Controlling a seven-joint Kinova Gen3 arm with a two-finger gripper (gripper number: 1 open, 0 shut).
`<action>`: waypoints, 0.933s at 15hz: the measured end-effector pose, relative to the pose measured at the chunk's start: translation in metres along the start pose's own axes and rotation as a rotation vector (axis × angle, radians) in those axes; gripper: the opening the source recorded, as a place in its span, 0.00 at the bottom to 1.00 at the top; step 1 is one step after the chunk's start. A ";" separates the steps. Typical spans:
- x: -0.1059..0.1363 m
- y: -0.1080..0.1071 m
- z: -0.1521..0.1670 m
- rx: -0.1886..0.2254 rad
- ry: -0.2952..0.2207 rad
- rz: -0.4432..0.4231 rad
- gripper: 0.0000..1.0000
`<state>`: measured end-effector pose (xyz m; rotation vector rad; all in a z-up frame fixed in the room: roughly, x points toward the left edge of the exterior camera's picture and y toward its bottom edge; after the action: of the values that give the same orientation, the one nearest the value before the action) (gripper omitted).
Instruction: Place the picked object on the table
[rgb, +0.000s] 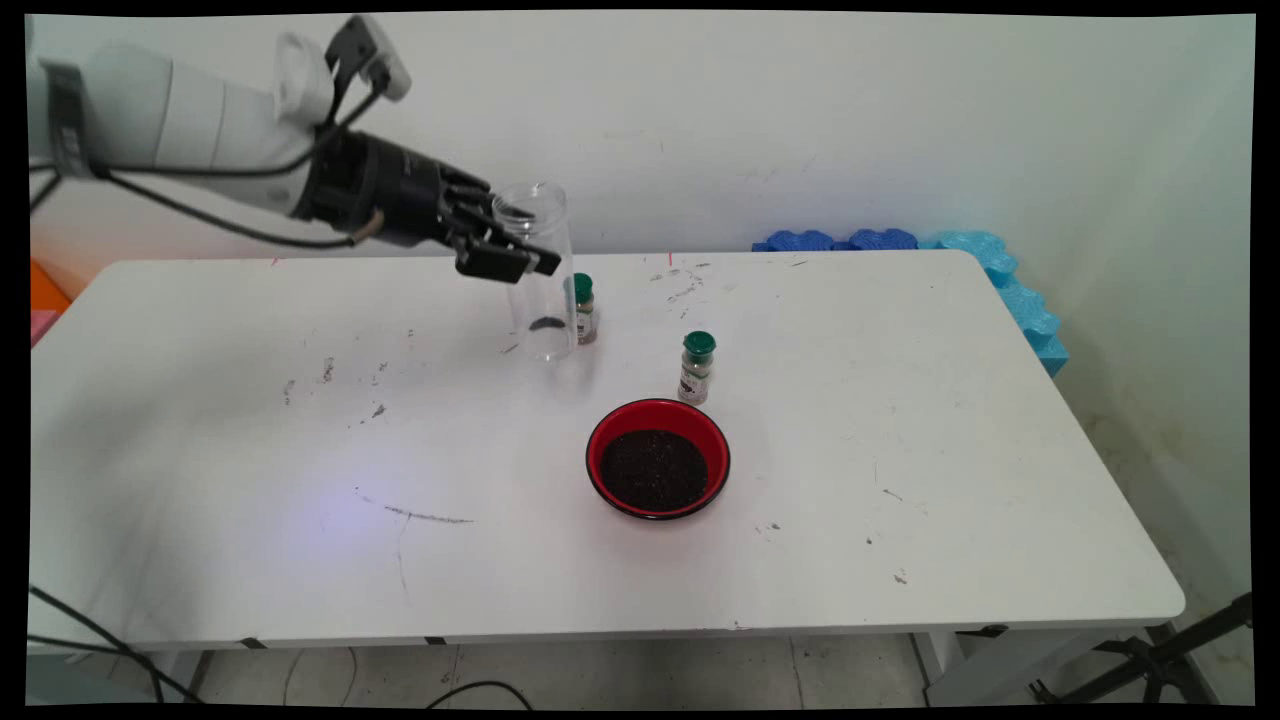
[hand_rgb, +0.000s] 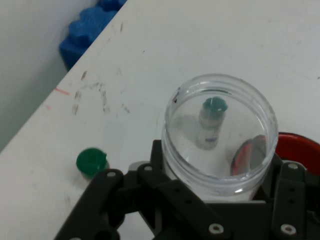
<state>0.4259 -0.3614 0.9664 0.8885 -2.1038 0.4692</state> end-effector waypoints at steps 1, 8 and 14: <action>-0.008 0.000 0.004 0.008 0.002 -0.014 0.00; -0.053 -0.006 0.038 0.043 -0.009 -0.103 0.00; -0.081 -0.009 0.068 0.039 -0.028 -0.155 0.00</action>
<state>0.4329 -0.3716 0.8609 1.0772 -2.0385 0.4201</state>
